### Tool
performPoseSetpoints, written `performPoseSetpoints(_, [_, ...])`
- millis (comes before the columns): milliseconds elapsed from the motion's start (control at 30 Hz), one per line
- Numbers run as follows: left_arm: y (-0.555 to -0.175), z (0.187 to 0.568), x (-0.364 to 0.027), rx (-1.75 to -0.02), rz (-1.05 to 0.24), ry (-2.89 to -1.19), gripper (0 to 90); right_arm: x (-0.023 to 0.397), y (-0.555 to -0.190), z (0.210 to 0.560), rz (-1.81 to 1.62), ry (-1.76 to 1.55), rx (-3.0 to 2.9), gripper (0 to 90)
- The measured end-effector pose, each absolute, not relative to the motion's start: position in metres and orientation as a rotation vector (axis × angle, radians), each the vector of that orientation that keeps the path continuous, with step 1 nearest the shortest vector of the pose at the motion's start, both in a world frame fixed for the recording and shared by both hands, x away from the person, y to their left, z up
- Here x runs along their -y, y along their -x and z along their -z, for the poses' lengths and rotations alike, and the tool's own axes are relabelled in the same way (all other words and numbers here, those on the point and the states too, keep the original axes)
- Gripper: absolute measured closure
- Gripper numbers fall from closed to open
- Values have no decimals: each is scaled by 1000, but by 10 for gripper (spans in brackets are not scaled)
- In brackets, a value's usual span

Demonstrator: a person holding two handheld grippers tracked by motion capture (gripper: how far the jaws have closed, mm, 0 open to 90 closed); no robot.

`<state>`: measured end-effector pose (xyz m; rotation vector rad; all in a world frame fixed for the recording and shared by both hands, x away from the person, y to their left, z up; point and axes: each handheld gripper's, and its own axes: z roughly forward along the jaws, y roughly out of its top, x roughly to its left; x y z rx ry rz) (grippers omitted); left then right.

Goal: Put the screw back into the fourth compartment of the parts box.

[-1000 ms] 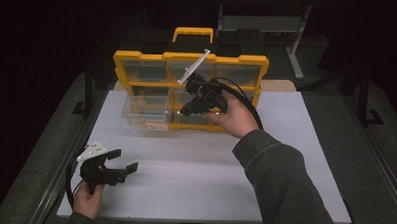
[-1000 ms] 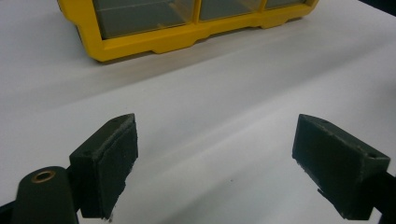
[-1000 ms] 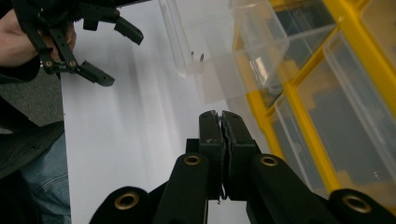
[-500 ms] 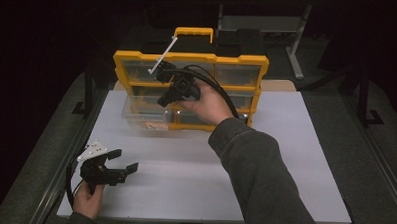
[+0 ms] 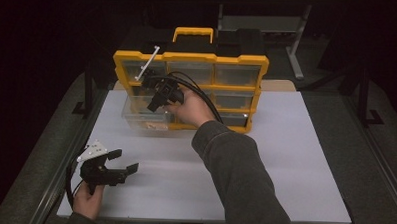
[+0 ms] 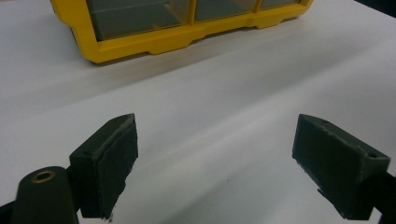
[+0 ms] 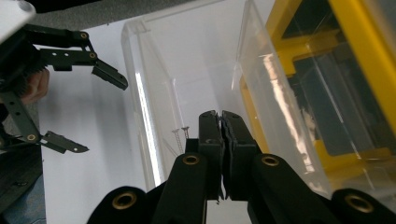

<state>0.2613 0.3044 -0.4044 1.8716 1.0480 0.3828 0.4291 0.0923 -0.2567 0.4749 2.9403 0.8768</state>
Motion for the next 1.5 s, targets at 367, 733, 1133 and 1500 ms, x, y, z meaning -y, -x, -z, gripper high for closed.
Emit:
performPoseSetpoints(367, [-261, 404, -305, -1049, -383, -1871, 138, -88, -428, 256, -921, -475, -2908, 784])
performPoseSetpoints(733, [-262, 404, -305, -1049, -385, -1907, 137, -45, -416, 226, -1042, -491, -2818, 712])
performPoseSetpoints(1133, [-262, 406, -305, -1055, -393, -1877, 138, 15, -399, 220, -1092, -549, -2745, 626])
performPoseSetpoints(1500, [-264, 408, -302, -1048, -391, -1895, 138, 66, -389, 241, -1126, -671, -2714, 538])
